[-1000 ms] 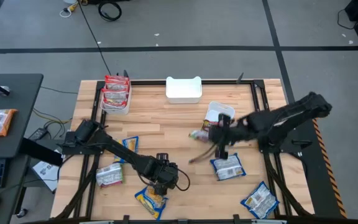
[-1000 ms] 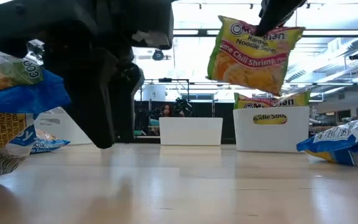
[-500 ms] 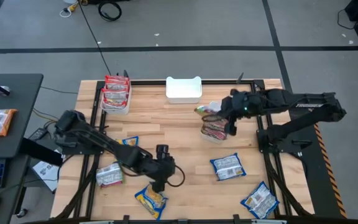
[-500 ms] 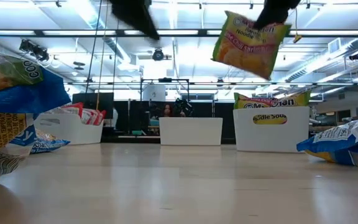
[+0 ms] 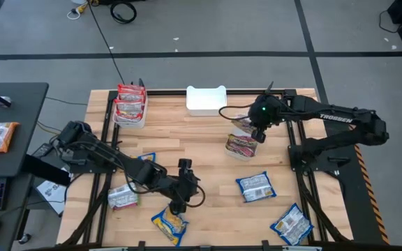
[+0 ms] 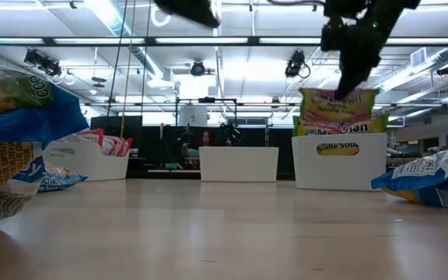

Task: Sort Maruchan noodles
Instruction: Put the green noodle pack into the right white bin

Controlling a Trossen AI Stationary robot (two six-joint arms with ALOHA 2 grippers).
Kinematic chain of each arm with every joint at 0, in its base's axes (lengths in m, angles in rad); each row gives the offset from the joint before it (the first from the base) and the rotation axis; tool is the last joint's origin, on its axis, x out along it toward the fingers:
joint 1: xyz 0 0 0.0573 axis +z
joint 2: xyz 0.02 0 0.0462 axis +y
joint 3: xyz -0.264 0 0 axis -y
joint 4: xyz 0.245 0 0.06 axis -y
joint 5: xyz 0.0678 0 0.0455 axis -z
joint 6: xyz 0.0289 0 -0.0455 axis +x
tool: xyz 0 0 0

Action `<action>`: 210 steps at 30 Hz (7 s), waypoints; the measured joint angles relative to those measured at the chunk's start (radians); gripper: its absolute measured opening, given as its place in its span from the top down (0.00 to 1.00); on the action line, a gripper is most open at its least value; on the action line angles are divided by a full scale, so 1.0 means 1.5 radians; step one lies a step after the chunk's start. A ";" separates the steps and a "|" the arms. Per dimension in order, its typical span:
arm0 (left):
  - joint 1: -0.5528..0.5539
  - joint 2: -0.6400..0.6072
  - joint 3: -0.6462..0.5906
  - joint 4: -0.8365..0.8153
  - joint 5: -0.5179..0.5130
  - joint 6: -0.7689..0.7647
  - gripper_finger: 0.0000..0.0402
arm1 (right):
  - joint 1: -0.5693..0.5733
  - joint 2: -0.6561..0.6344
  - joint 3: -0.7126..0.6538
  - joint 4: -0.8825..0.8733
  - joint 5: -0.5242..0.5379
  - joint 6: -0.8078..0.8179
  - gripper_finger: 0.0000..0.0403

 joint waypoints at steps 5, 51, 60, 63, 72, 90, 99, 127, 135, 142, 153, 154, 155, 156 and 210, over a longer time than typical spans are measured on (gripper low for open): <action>0.008 -0.044 -0.085 0.070 -0.019 -0.018 0.52 | -0.052 -0.010 -0.068 0.036 -0.065 -0.009 0.99; 0.019 -0.123 -0.183 0.128 -0.004 -0.051 0.53 | -0.117 0.102 -0.123 0.131 0.286 -0.115 0.65; 0.039 -0.123 -0.183 0.060 -0.068 -0.046 0.53 | -0.118 0.102 -0.122 0.119 0.319 -0.128 0.43; 0.042 -0.123 -0.183 0.059 -0.067 -0.053 0.53 | -0.118 0.102 -0.122 0.114 0.373 -0.129 0.40; 0.042 -0.123 -0.183 0.016 -0.086 -0.097 0.53 | -0.086 0.093 -0.070 0.012 0.390 -0.094 0.40; 0.041 -0.123 -0.183 0.004 -0.087 -0.125 0.53 | -0.073 0.064 -0.057 0.034 0.142 0.036 0.42; 0.025 -0.123 -0.183 -0.001 -0.102 -0.140 0.53 | -0.144 0.141 -0.057 0.071 0.042 0.115 0.55; 0.024 -0.123 -0.183 -0.099 -0.074 -0.190 0.53 | -0.121 0.148 -0.057 0.032 0.285 -0.007 0.98; 0.017 -0.134 -0.183 -0.247 0.116 -0.413 0.53 | 0.002 0.026 -0.057 0.104 0.287 -0.007 0.99; -0.060 -0.134 -0.183 -0.290 0.301 -0.652 0.53 | 0.142 -0.018 -0.057 0.252 0.285 -0.007 0.99; -0.304 -0.129 -0.183 -0.494 0.408 -1.104 0.53 | 0.284 0.060 -0.057 0.273 0.285 0.031 0.99; -0.324 -0.129 -0.183 -0.508 0.410 -1.129 0.53 | 0.291 0.069 -0.057 0.273 0.285 0.034 0.99; -0.342 -0.129 -0.183 -0.519 0.407 -1.146 0.53 | 0.296 0.079 -0.057 0.274 0.285 0.037 0.99; -0.360 -0.129 -0.183 -0.536 0.400 -1.160 0.53 | 0.301 0.088 -0.057 0.275 0.285 0.042 0.99; 0.096 0.057 -0.314 0.198 0.083 -0.420 0.53 | 0.467 0.174 -0.057 0.407 0.162 0.023 0.98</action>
